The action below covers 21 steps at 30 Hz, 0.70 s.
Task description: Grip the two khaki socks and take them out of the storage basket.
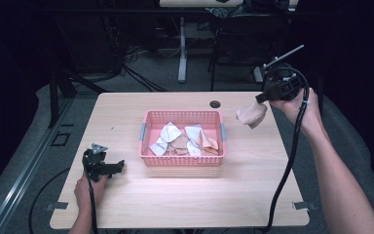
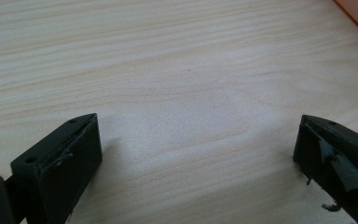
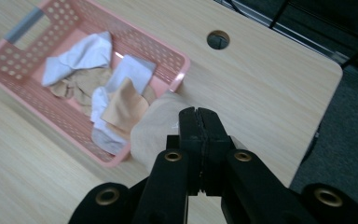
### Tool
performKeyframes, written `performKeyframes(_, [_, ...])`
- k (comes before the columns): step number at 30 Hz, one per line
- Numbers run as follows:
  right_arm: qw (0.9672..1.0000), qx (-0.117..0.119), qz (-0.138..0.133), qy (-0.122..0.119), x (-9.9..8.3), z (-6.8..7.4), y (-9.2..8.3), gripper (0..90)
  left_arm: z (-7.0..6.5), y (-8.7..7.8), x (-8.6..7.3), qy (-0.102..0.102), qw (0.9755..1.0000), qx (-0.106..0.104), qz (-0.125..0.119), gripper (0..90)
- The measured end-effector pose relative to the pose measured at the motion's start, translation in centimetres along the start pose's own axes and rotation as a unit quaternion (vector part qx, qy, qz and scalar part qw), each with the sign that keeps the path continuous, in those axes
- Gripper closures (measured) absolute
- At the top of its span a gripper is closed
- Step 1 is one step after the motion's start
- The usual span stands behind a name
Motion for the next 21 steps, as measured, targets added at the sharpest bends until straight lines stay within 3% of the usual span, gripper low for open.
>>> performKeyframes(8, [0.9993, -0.021, 0.026, 0.014, -2.2, -1.8, 2.1, 89.8, 0.0, 0.0, 0.0, 0.001, 1.0000, 0.000, 0.002, 0.9])
performKeyframes(11, [0.9986, -0.016, 0.039, 0.030, -3.3, -2.2, 3.5, 89.8, 0.0, 0.0, 0.0, 0.001, 1.0000, 0.000, 0.001, 0.8])
performKeyframes(21, [0.9959, -0.013, 0.076, 0.046, -6.0, -2.8, 7.5, 89.8, 0.0, 0.0, 0.0, 0.001, 1.0000, 0.000, 0.002, 0.9])
Point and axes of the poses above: each handheld gripper's, and its own axes: y roughly forward along the jaws, x roughly out of its top, z roughly to its left, the point moved 2 cm from there along y, roughly forward along the jaws, and after that the axes turned 13 degrees about -x, right-handed, at the moved point
